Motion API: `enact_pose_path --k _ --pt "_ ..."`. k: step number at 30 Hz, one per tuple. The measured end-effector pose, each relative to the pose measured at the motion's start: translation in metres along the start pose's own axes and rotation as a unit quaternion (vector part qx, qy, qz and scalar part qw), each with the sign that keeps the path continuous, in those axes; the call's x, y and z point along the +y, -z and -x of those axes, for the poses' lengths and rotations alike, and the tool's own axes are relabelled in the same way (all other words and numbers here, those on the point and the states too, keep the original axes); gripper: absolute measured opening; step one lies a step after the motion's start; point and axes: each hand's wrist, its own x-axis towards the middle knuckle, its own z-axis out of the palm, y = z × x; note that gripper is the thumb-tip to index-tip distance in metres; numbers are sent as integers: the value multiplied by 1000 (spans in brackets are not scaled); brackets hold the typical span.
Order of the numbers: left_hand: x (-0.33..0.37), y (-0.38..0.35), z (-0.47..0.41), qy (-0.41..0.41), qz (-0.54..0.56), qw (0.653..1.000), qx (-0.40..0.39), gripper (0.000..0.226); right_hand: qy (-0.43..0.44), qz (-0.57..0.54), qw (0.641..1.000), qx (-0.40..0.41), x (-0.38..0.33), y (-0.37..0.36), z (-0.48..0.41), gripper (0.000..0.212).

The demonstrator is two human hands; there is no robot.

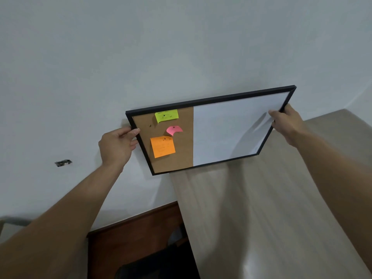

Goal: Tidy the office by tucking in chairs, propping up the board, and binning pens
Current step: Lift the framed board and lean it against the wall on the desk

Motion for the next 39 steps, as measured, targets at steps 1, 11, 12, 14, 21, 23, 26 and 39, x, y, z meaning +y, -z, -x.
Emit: enact_pose_path --k 1,11,12,14,21,23,26,39 --pt "-3 -4 -1 1 1 1000 1 35 2 1 1000 -3 3 -2 -6 45" --pt "-21 -32 -13 15 15 1000 4 40 6 12 1000 -1 17 -12 -58 55" --pt "-21 -36 -14 13 16 1000 4 40 8 12 1000 3 18 -12 -63 56" --pt "-18 -45 -15 8 17 1000 0 38 11 7 1000 11 18 -7 -68 55" --pt "-18 -67 -20 2 14 1000 -3 30 13 9 1000 24 26 1 -78 54" --pt "-17 -69 -21 2 8 1000 -3 24 21 16 999 19 27 3 -79 55" --pt "-17 -73 -20 6 4 1000 1 32 18 23 999 14 28 6 -83 58" --pt "-14 -89 -15 1 -67 998 3 38 -23 84 996 -17 34 24 -109 101"
